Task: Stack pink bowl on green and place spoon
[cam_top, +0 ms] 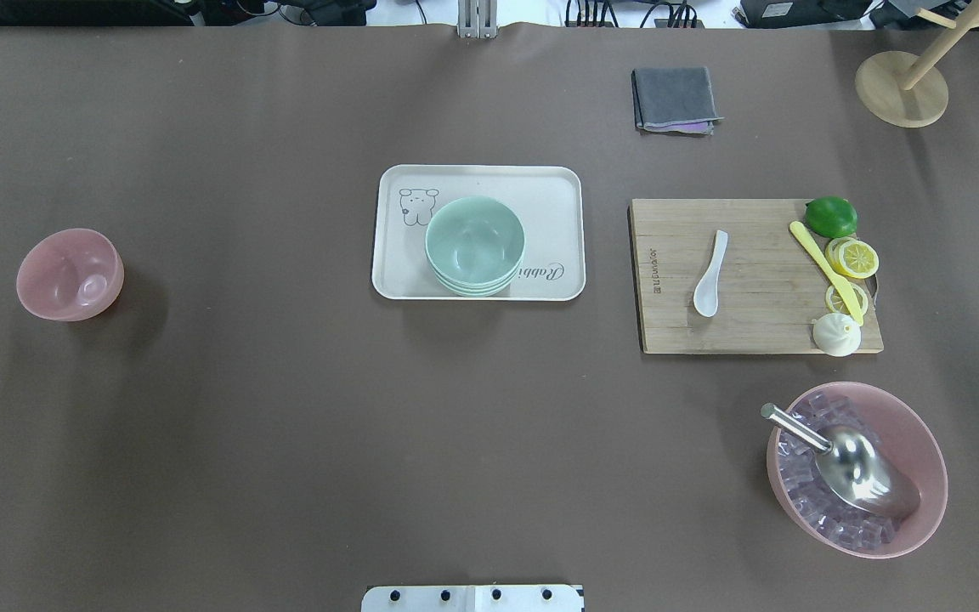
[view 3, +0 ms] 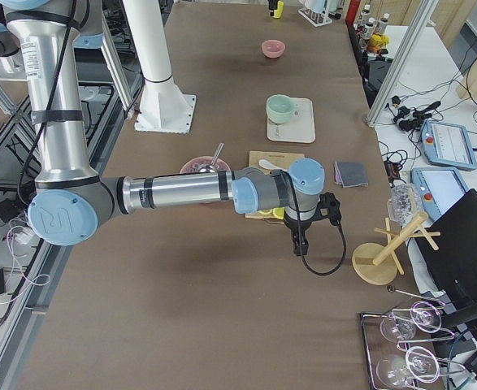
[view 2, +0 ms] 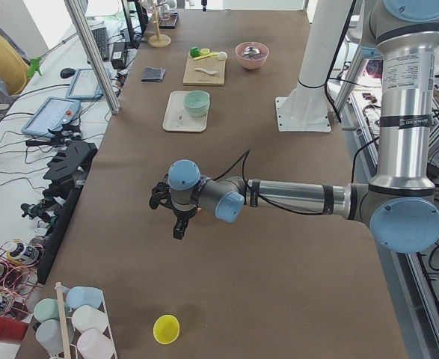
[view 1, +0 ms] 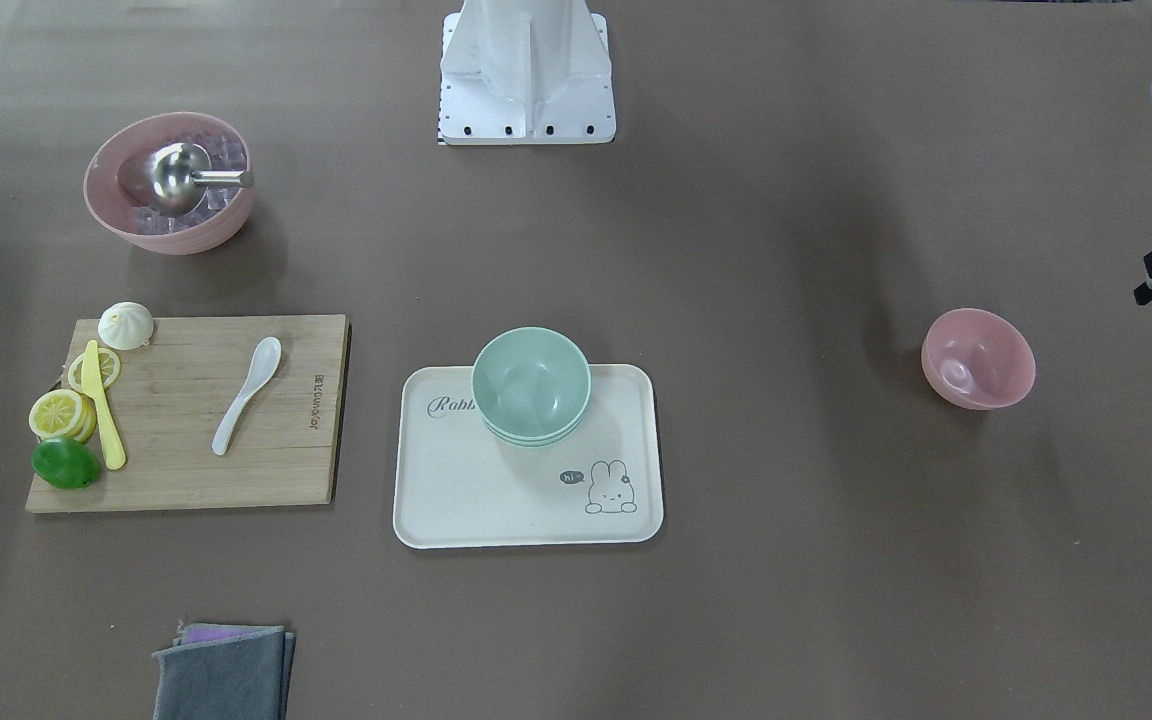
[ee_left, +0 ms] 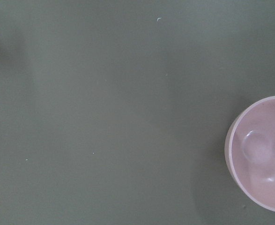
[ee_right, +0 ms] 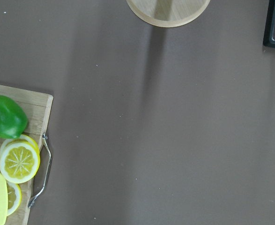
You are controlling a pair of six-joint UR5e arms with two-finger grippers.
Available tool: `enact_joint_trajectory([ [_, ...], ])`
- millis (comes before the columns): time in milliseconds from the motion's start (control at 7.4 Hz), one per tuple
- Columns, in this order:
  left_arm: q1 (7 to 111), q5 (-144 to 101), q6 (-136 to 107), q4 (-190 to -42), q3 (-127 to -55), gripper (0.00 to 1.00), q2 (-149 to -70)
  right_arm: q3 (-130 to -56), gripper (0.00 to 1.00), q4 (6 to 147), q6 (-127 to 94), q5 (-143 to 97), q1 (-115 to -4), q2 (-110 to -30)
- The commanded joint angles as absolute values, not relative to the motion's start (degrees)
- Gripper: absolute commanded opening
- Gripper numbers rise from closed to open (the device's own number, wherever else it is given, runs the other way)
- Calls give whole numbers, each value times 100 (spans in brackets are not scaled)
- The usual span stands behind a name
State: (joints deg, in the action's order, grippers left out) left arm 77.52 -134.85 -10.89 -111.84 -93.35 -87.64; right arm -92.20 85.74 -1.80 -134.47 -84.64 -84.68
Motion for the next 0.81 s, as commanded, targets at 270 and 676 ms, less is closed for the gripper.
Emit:
enact_joint_trajectory([
  [270,7752,-13491,-1090,-11188,-9334,98,-8771,-9194,100,8561,-185,-13465,-8455,-8464],
  [676,7743,-13483,-1081,-11215,-9308,98,-8780,-9281,100,8543,-176,-13526,-8455,-8586],
])
